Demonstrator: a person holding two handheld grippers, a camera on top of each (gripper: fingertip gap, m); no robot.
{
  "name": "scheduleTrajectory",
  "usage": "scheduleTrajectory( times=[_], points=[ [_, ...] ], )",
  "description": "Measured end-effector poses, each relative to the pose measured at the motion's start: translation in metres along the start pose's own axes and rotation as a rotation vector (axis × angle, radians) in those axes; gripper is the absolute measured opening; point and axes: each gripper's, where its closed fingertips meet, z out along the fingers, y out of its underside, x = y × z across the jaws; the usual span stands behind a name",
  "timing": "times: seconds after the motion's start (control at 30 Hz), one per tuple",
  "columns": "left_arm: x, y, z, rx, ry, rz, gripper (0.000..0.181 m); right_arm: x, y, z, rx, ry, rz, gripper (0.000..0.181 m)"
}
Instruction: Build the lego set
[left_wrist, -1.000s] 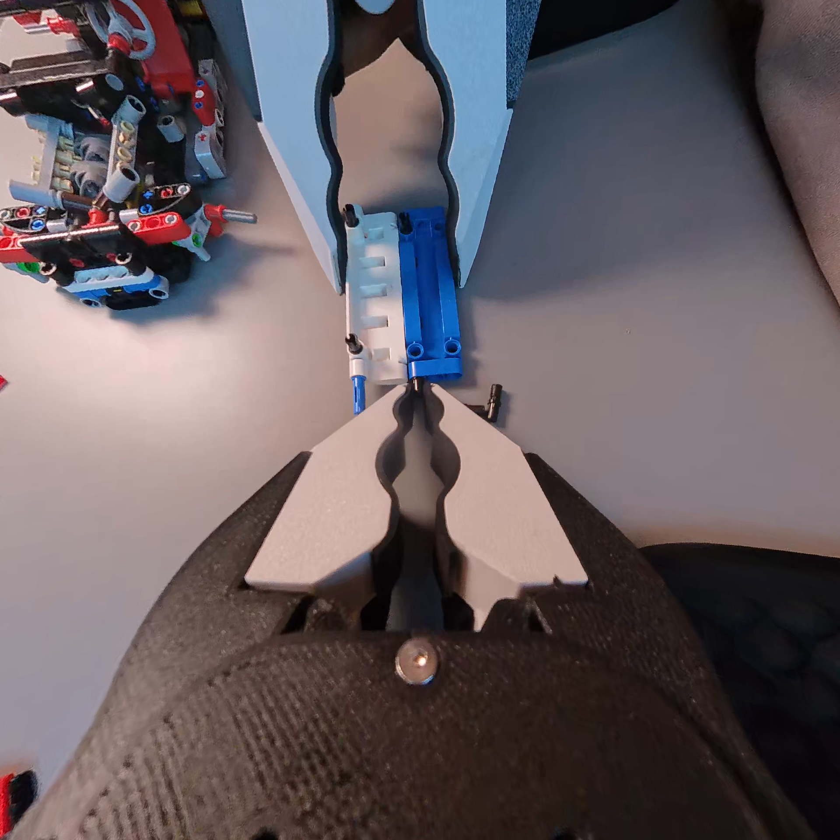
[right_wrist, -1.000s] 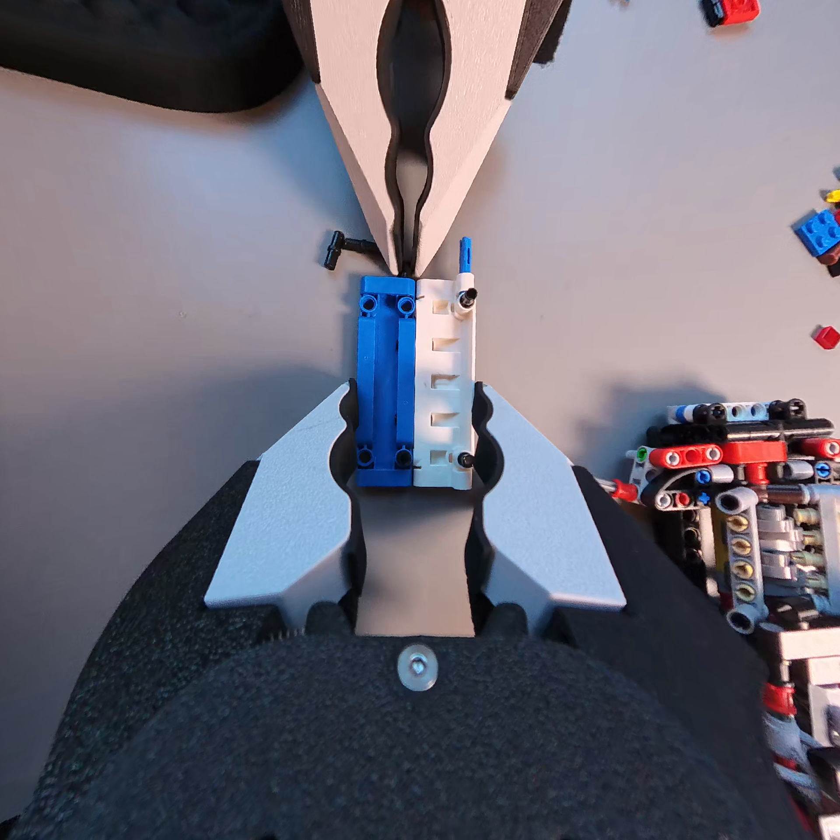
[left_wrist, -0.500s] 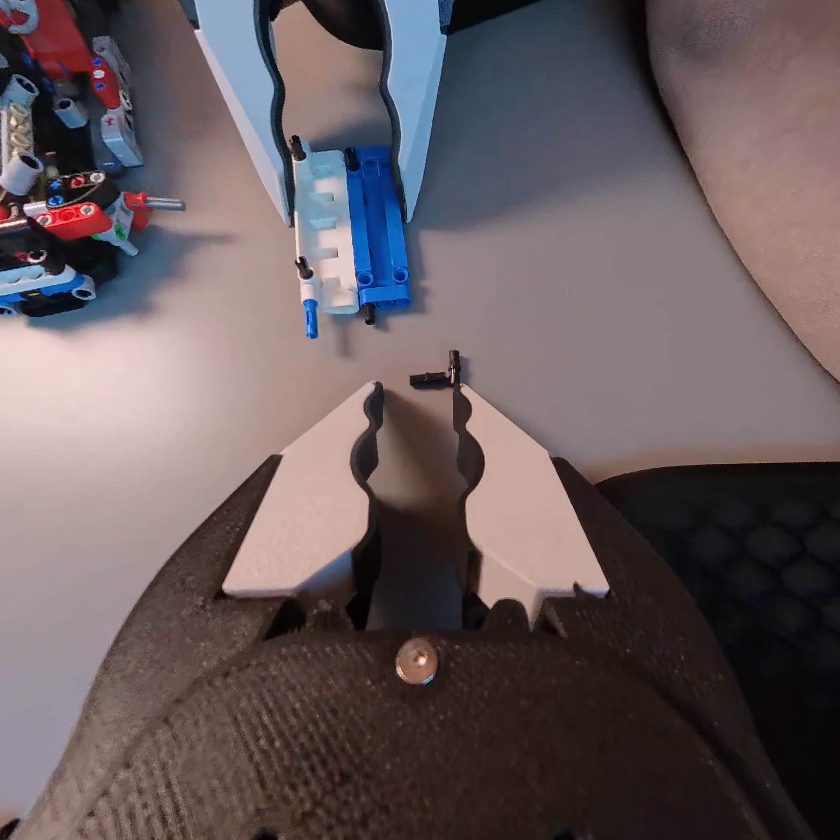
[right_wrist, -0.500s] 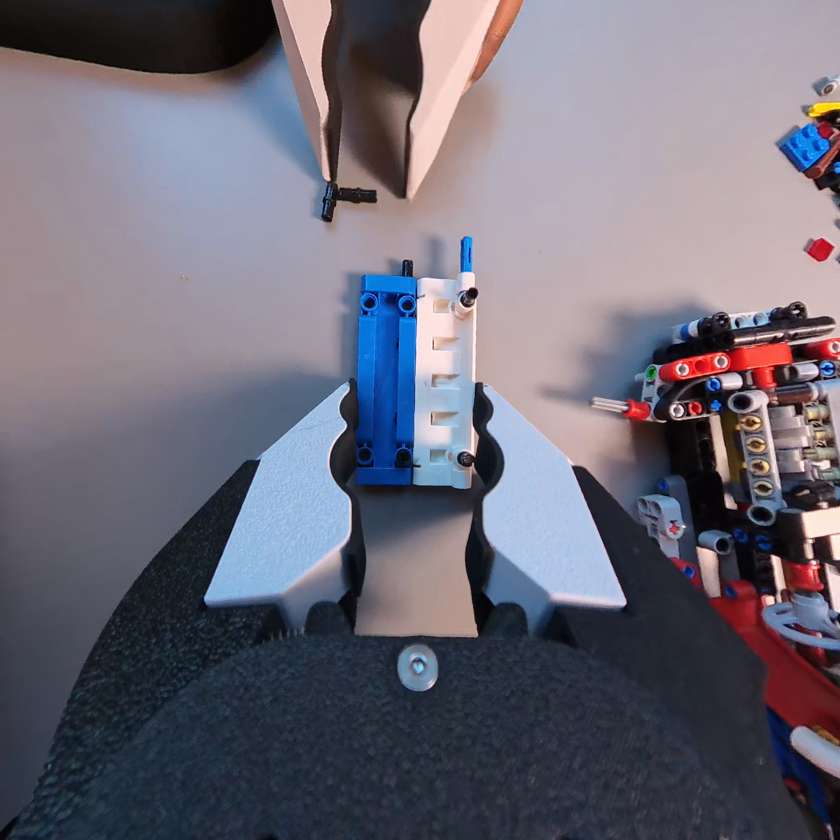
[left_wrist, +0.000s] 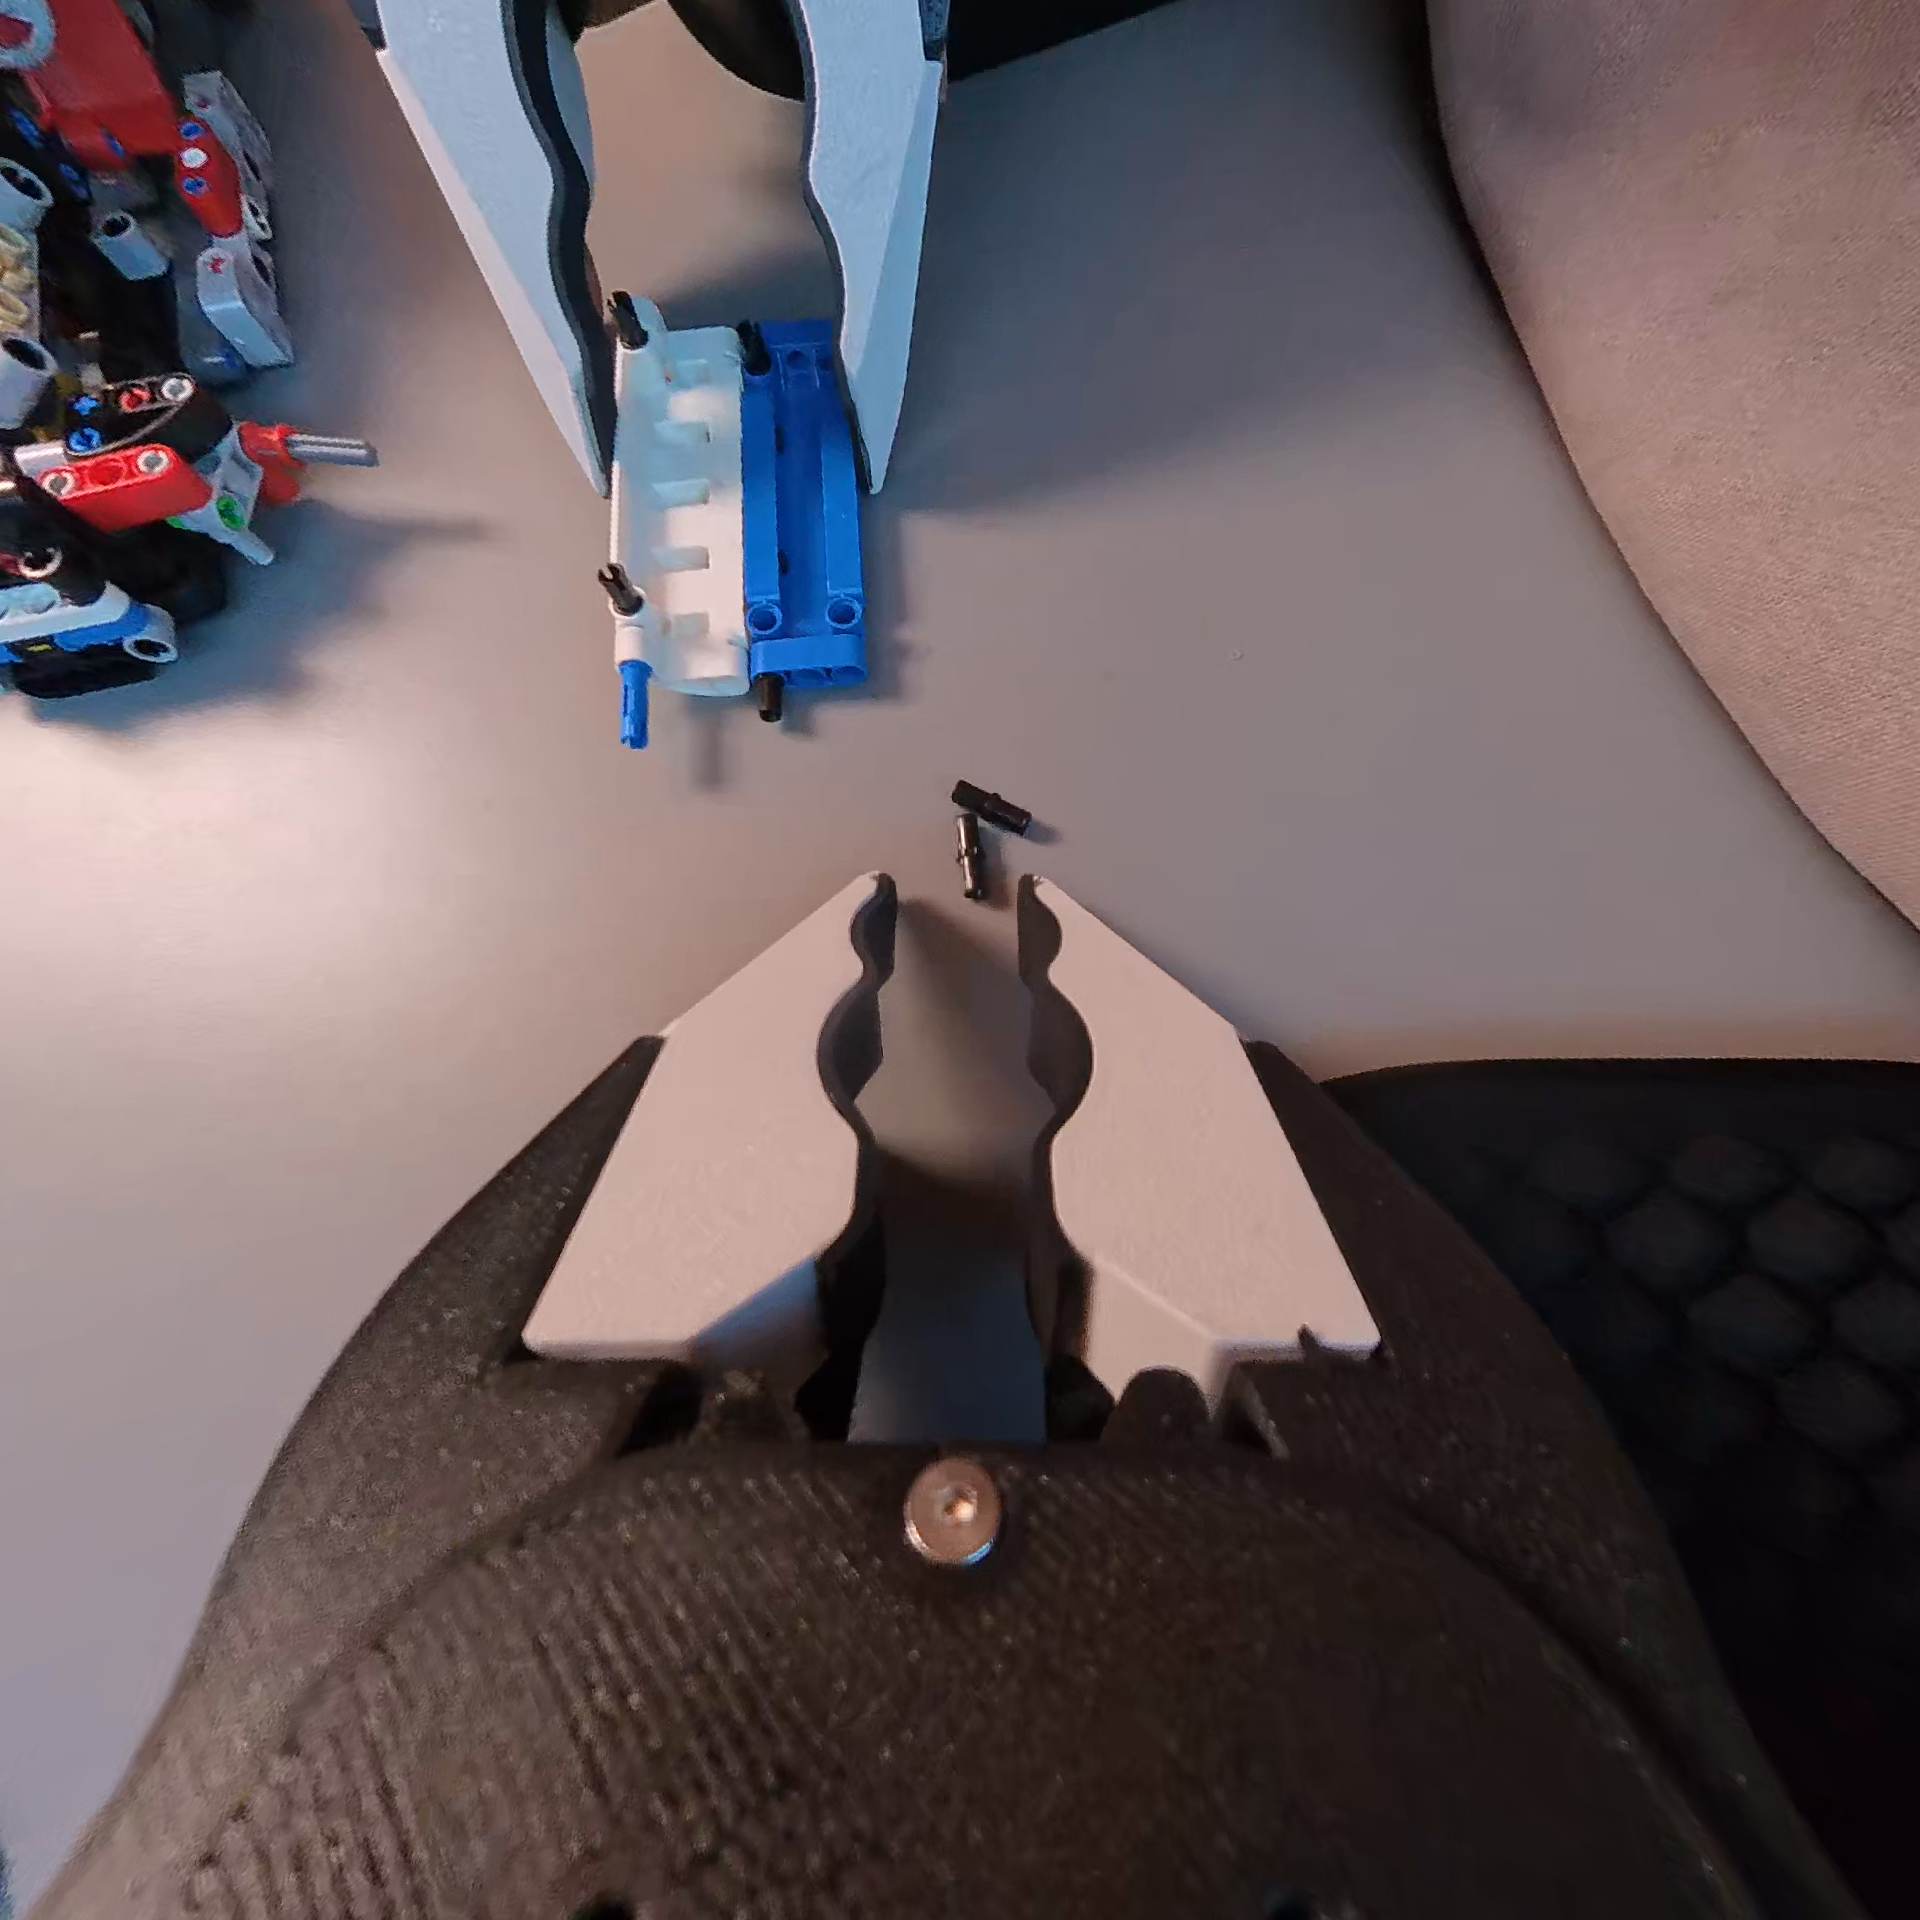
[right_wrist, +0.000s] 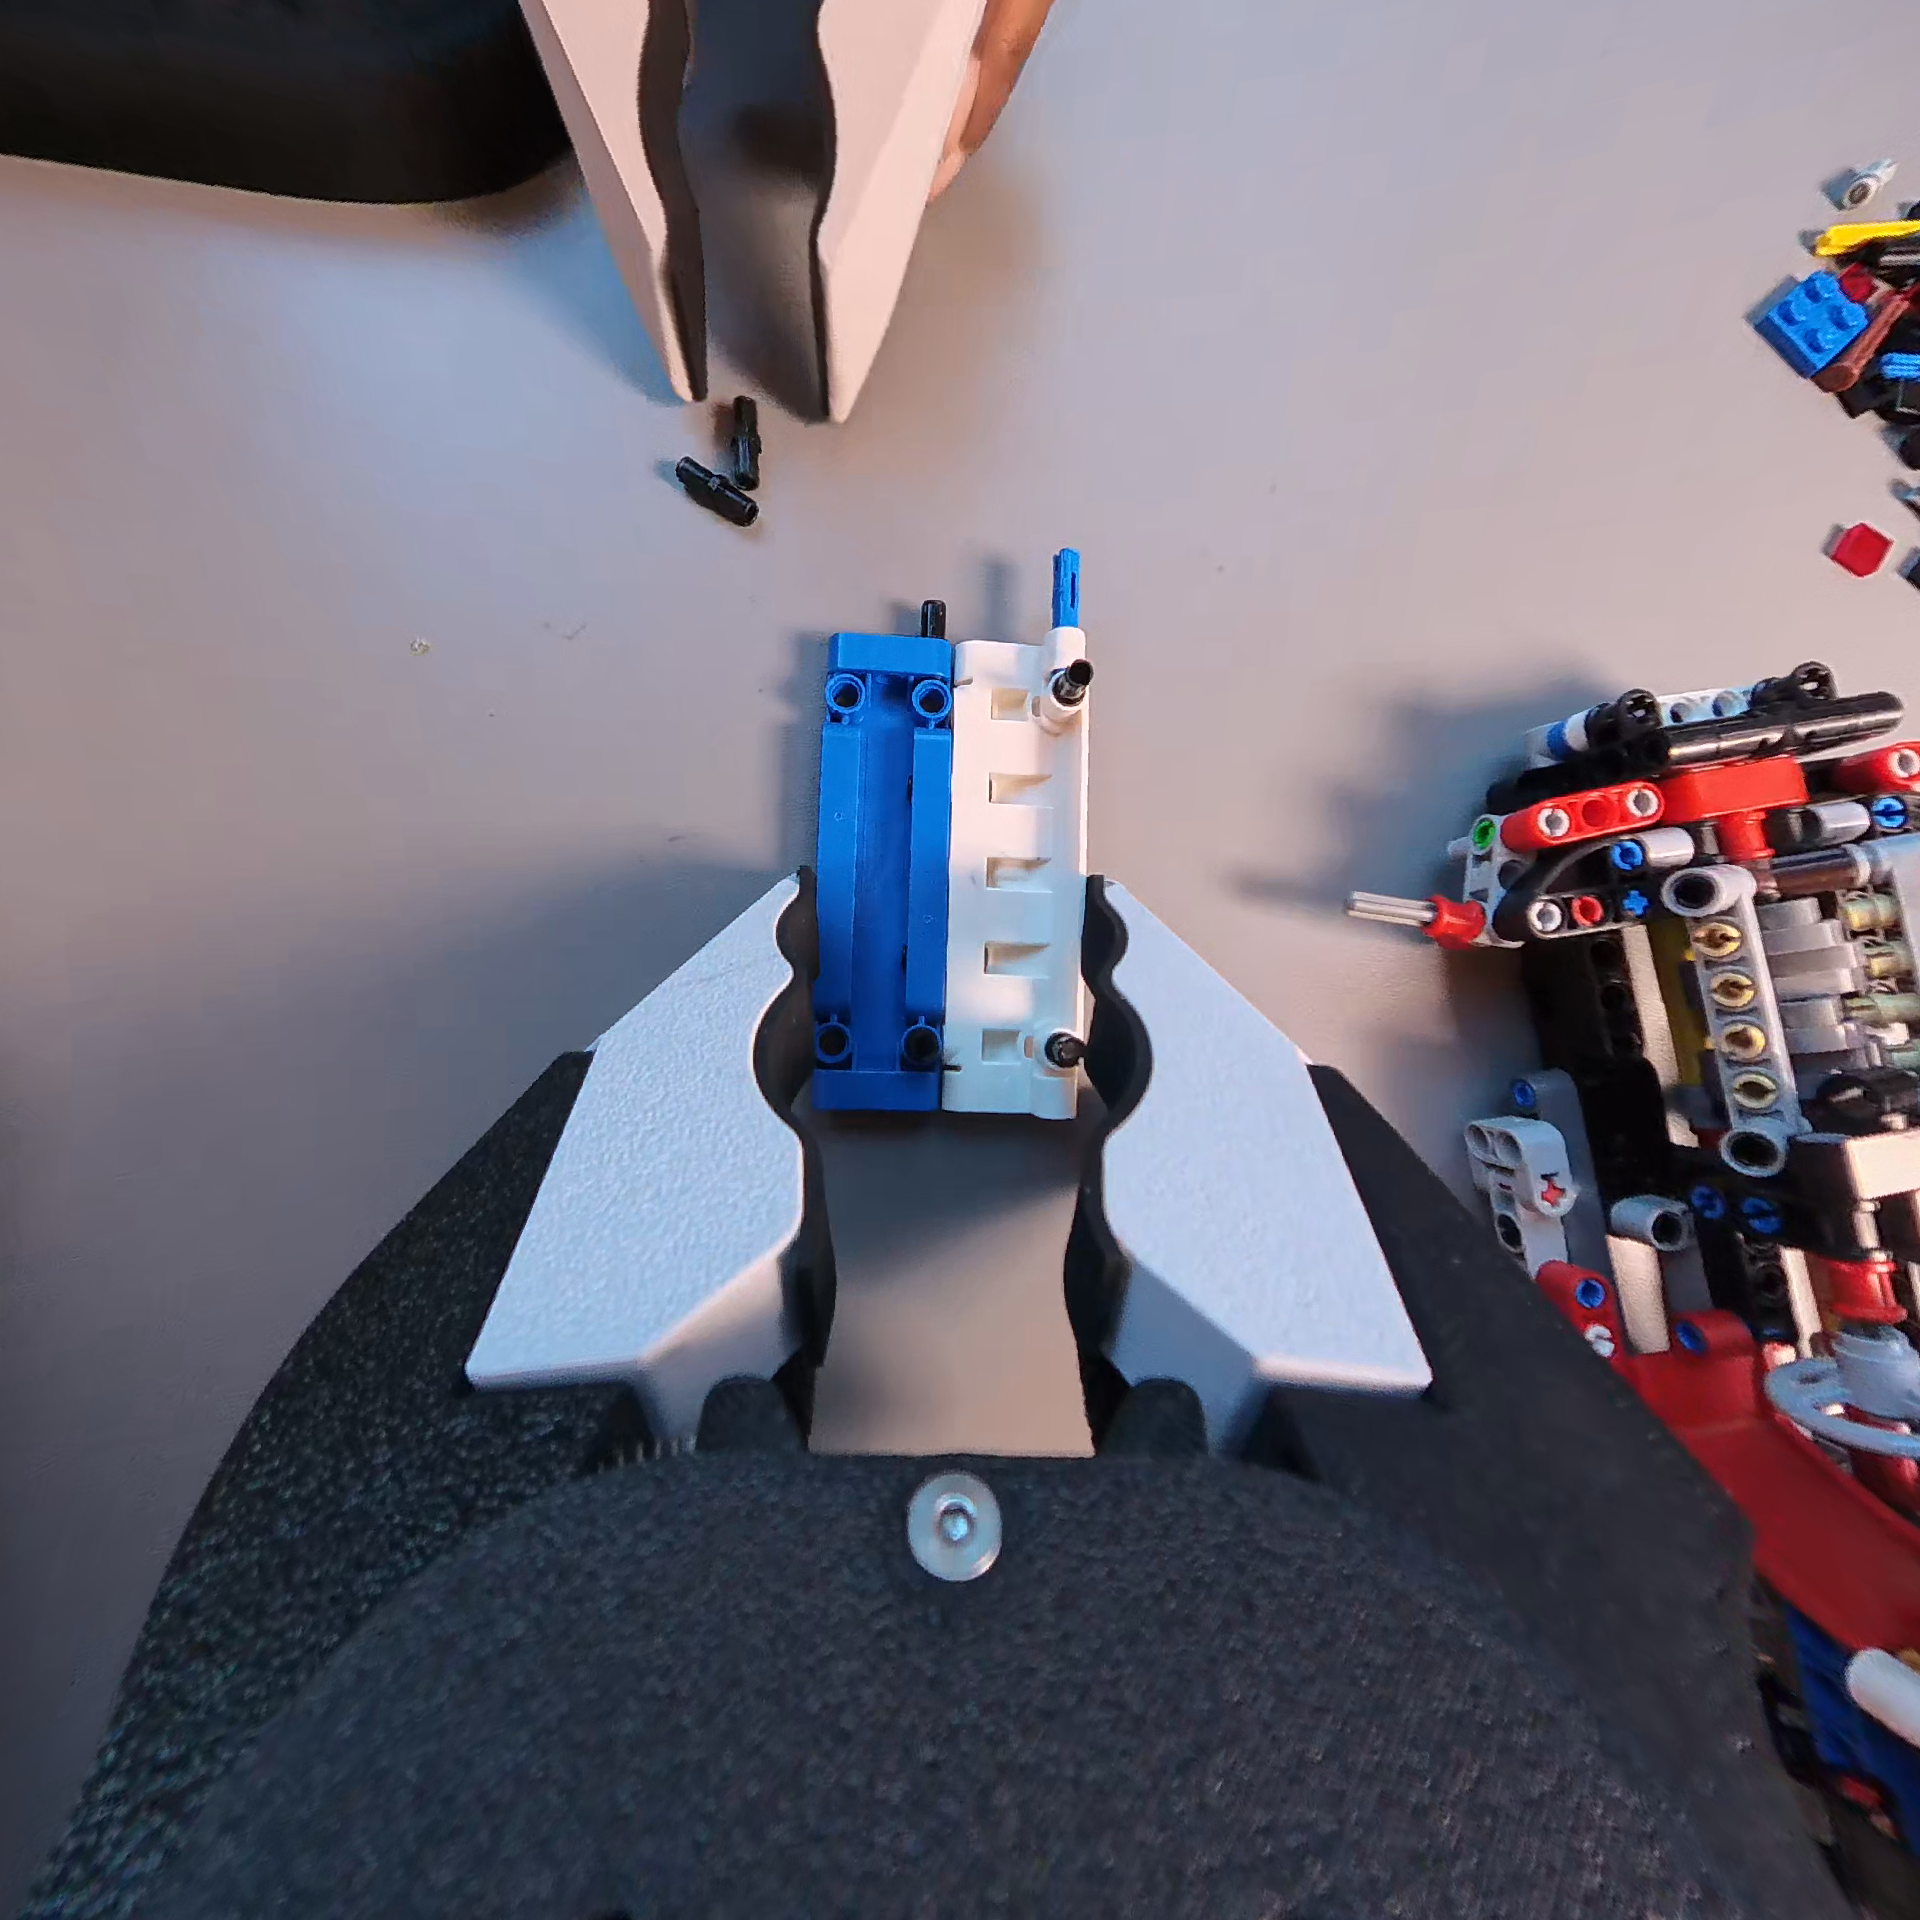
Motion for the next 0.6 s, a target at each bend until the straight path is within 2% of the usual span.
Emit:
scheduleTrajectory(
  times=[0.27,0.33,0.6],
  points=[
    [-0.003,-0.003,0.006,-0.016,-0.031,-0.053,0.011,0.000,0.000,0.000,0.010,0.013,-0.002,0.050],
    [-0.004,-0.003,0.006,-0.015,-0.062,-0.062,0.003,0.000,0.000,0.000,0.011,0.012,-0.004,0.050],
    [-0.020,-0.004,0.001,0.038,-0.147,-0.091,0.001,0.000,0.000,0.000,0.023,0.007,-0.029,0.049]
  ],
)
